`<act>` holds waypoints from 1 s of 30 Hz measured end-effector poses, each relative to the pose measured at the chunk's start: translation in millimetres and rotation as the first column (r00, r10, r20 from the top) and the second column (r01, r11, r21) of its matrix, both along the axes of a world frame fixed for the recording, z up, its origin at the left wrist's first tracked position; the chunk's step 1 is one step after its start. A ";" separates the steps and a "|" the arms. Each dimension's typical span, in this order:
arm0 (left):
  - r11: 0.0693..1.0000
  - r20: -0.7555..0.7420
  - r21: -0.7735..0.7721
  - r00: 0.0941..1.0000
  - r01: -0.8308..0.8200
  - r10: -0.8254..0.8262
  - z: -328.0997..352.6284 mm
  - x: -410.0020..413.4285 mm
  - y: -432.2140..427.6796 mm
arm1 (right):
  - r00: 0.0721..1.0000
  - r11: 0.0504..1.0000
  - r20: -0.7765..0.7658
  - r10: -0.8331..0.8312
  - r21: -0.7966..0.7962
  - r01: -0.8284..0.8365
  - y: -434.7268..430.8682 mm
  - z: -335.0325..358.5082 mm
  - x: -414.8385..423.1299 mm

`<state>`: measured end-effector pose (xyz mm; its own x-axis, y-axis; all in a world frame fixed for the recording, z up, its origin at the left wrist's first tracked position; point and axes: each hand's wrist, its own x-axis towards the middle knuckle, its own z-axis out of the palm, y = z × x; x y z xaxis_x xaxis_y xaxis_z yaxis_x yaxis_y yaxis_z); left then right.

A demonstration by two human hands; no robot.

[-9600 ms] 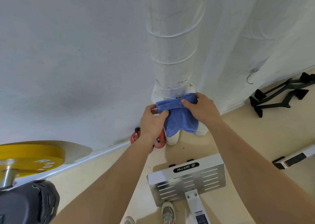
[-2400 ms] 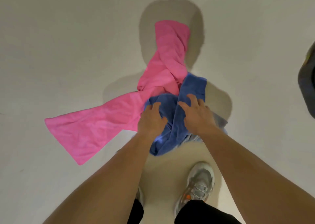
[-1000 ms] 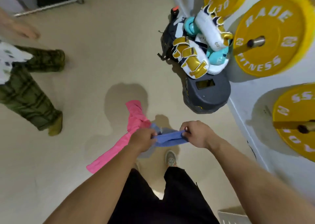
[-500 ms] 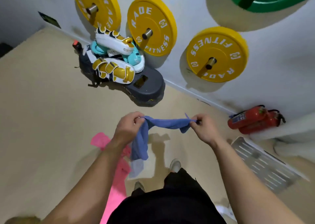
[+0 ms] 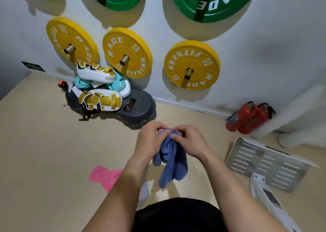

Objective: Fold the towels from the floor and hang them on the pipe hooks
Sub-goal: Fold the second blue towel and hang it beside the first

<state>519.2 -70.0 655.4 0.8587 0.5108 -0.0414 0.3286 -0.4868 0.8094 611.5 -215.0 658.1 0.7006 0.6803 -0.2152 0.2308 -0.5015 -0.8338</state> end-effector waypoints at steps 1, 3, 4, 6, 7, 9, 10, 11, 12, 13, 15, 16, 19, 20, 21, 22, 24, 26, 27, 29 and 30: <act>1.000 -0.002 0.003 1.000 -0.009 0.009 -0.2 3.7 -5.5 | 1.000 1.000 -0.022 -0.016 0.011 0.016 -5.4 -0.7 0.2; 1.000 -0.009 0.015 1.000 -0.019 0.019 -0.1 12.2 -17.0 | 0.998 0.999 -0.050 -0.031 0.026 0.032 -16.5 -1.6 3.3; 1.000 -0.013 0.019 1.000 -0.024 0.024 0.6 16.2 -22.4 | 0.998 0.999 -0.056 -0.038 0.035 0.040 -22.0 -1.1 6.0; 0.999 -0.024 0.017 0.999 -0.033 0.033 2.6 24.2 -32.6 | 0.996 0.996 -0.064 -0.067 0.047 0.070 -33.3 -0.6 12.7; 0.999 -0.031 0.015 0.999 -0.031 0.031 3.7 28.0 -37.1 | 0.994 0.995 -0.066 -0.081 0.054 0.085 -38.8 -0.6 15.8; 1.000 -0.042 0.021 0.999 -0.007 0.008 4.8 35.3 -45.0 | 0.994 0.993 -0.056 -0.098 0.065 0.102 -50.1 -2.0 20.8; 1.000 -0.048 0.019 0.999 0.008 -0.008 4.8 38.9 -48.5 | 0.993 0.992 -0.047 -0.105 0.066 0.108 -55.5 -2.5 22.8; 1.000 -0.051 0.011 0.998 0.024 -0.024 4.6 42.5 -52.4 | 0.992 0.991 -0.048 -0.114 0.063 0.117 -61.1 -3.1 24.8; 0.999 -0.051 -0.001 0.998 0.039 -0.039 4.0 45.6 -56.4 | 0.990 0.990 -0.063 -0.124 0.066 0.128 -67.0 -3.1 26.7; 0.998 -0.047 -0.016 0.997 0.056 -0.056 2.9 48.2 -60.8 | 0.988 0.987 -0.087 -0.131 0.078 0.138 -73.3 -2.8 28.7; 0.994 -0.033 -0.033 0.994 0.103 -0.104 -0.6 52.2 -69.9 | 0.982 0.981 -0.123 -0.143 0.113 0.157 -86.3 -1.3 33.6; 0.991 -0.028 -0.038 0.991 0.132 -0.133 -3.7 53.6 -74.0 | 0.980 0.978 -0.131 -0.147 0.128 0.164 -93.0 0.0 36.2; 0.975 -0.031 -0.090 0.978 0.203 -0.206 -14.1 54.3 -82.5 | 0.977 0.966 -0.129 -0.168 0.179 0.189 -111.8 5.0 44.2; 0.970 -0.041 -0.106 0.974 0.219 -0.225 -18.0 53.8 -85.0 | 0.975 0.958 -0.124 -0.187 0.197 0.209 -117.5 6.4 47.3; 0.965 -0.056 -0.117 0.969 0.232 -0.240 -21.9 52.8 -87.8 | 0.971 0.949 -0.123 -0.206 0.217 0.229 -122.8 7.6 50.8; 0.963 -0.077 -0.117 0.965 0.242 -0.252 -26.4 51.9 -90.7 | 0.968 0.941 -0.121 -0.219 0.237 0.243 -127.7 8.7 54.6; 0.961 -0.120 -0.107 0.956 0.255 -0.267 -35.0 50.2 -97.5 | 0.967 0.932 -0.094 -0.237 0.259 0.253 -136.9 9.3 62.1; 0.965 -0.157 -0.095 0.954 0.243 -0.256 -45.2 48.7 -102.2 | 0.961 0.923 -0.085 -0.262 0.268 0.276 -145.3 8.5 68.9; 0.969 -0.174 -0.089 0.955 0.229 -0.241 -49.4 47.7 -103.7 | 0.956 0.917 -0.090 -0.278 0.271 0.292 -149.6 7.9 71.8; 0.979 -0.202 -0.076 0.959 0.188 -0.200 -57.6 45.2 -104.0 | 0.946 0.906 -0.103 -0.309 0.270 0.325 -157.7 5.9 76.9; 0.984 -0.208 -0.068 0.962 0.165 -0.175 -59.9 43.6 -103.9 | 0.941 0.902 -0.107 -0.321 0.267 0.338 -161.5 4.5 79.4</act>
